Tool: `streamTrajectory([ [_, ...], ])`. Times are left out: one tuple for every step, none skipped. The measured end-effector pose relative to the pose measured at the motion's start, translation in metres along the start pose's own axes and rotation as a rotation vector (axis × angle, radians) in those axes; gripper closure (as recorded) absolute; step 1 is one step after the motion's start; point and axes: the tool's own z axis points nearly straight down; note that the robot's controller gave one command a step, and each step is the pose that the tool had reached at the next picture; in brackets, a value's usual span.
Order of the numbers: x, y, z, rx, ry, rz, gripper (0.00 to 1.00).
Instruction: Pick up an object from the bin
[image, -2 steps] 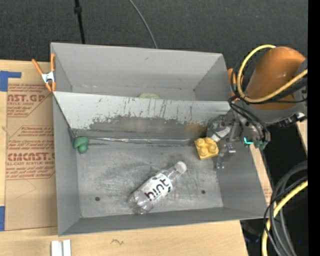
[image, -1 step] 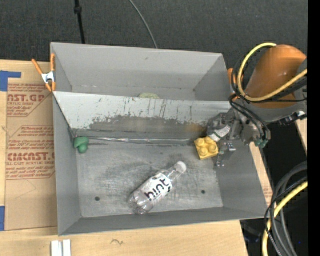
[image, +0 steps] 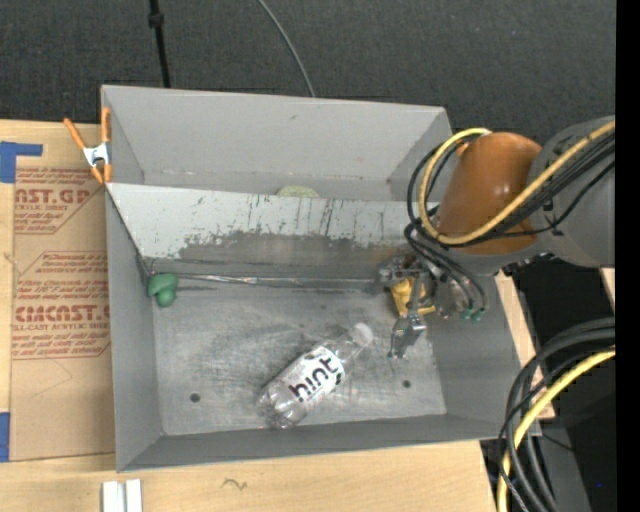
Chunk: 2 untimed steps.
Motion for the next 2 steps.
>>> streamTrajectory([
  [0.026,0.032,0.015,-0.004,0.008,-0.239,0.00],
  [0.068,0.078,0.007,-0.003,0.005,-0.304,0.00],
])
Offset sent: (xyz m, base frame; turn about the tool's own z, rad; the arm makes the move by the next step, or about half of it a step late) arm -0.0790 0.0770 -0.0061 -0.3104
